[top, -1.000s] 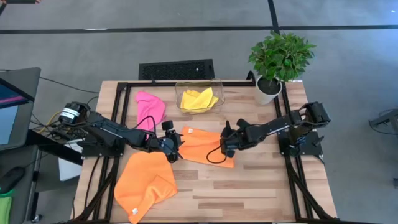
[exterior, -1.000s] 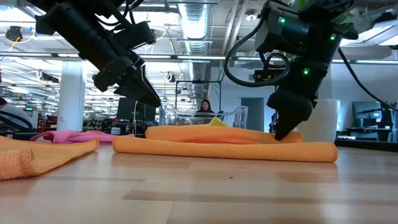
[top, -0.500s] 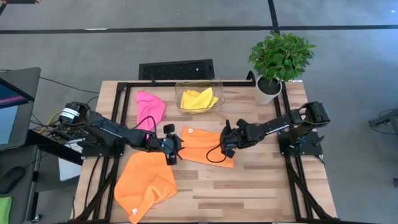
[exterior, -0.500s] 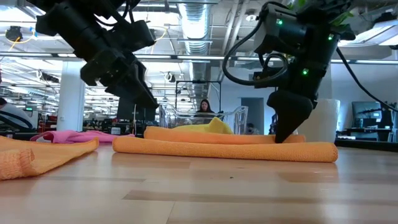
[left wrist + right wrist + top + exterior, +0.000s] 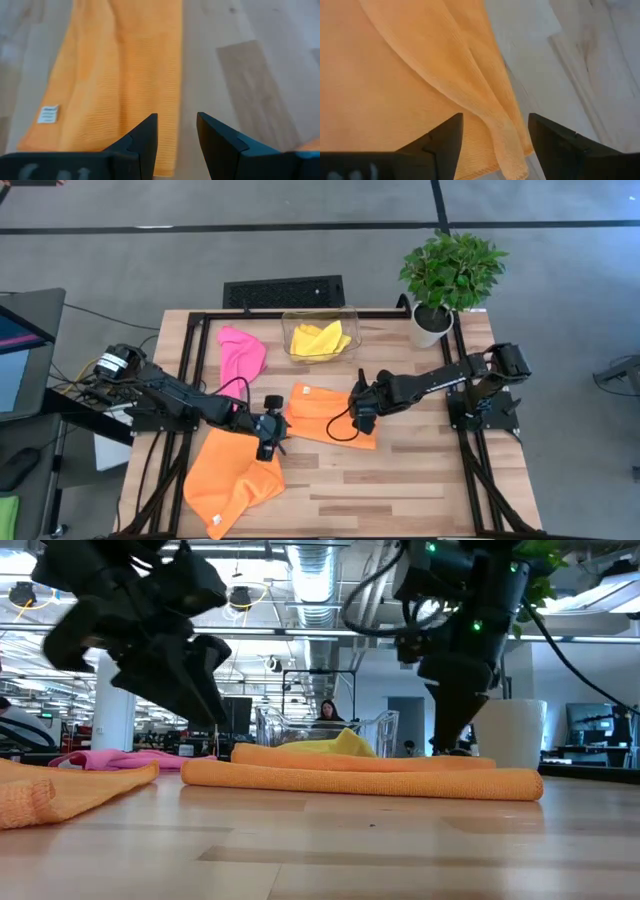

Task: Fold microfiber towels
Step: Fold the right orange towel

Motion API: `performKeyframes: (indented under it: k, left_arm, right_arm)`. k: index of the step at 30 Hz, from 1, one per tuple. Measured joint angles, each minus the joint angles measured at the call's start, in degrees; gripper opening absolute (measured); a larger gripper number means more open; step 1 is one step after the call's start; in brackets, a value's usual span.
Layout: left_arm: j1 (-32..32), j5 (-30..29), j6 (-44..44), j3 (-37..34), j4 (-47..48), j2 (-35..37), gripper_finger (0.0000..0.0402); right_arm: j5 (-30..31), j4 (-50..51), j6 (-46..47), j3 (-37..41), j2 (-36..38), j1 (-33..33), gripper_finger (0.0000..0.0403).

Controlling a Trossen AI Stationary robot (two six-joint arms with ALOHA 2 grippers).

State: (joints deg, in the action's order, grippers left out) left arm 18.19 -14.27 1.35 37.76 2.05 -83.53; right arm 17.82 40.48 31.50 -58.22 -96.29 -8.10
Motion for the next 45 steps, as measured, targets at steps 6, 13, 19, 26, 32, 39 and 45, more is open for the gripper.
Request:
performKeyframes:
  k: [6, 13, 19, 26, 32, 39, 45]
  left_arm:
    - [3.21, -4.86, 1.25, -0.04, 0.17, -1.27, 0.0129]
    - [4.42, -7.61, 0.99, -0.02, -2.87, -7.79, 0.0129]
    - [4.38, -16.18, 1.11, -0.02, -2.72, -8.57, 0.0129]
    - [4.33, -10.63, 2.81, -0.02, -1.11, -8.57, 0.0129]
    - [3.65, -12.85, 3.11, -0.02, 0.37, -8.93, 0.0129]
    - [2.87, -12.79, 6.18, 0.26, -0.44, -13.12, 0.0124]
    - [2.86, -12.98, 5.48, 1.89, 0.41, -13.10, 0.0044]
  right_arm:
    - [-0.19, 1.79, -0.49, -4.21, 0.00, -1.55, 0.0249]
    - [-1.31, 3.70, -0.50, -8.21, 0.00, -6.54, 0.0249]
    - [-1.40, 3.49, 0.74, -10.12, -0.01, -11.36, 0.0249]
    - [-1.38, 3.69, 6.37, -10.12, 0.00, -15.76, 0.0249]
    - [-1.25, 3.51, 10.56, -10.12, 0.00, -18.29, 0.0249]
    - [-1.11, 3.17, 11.64, -10.12, 0.00, -20.58, 0.0249]
    - [-1.25, 3.19, 12.27, -10.10, -0.01, -20.82, 0.0249]
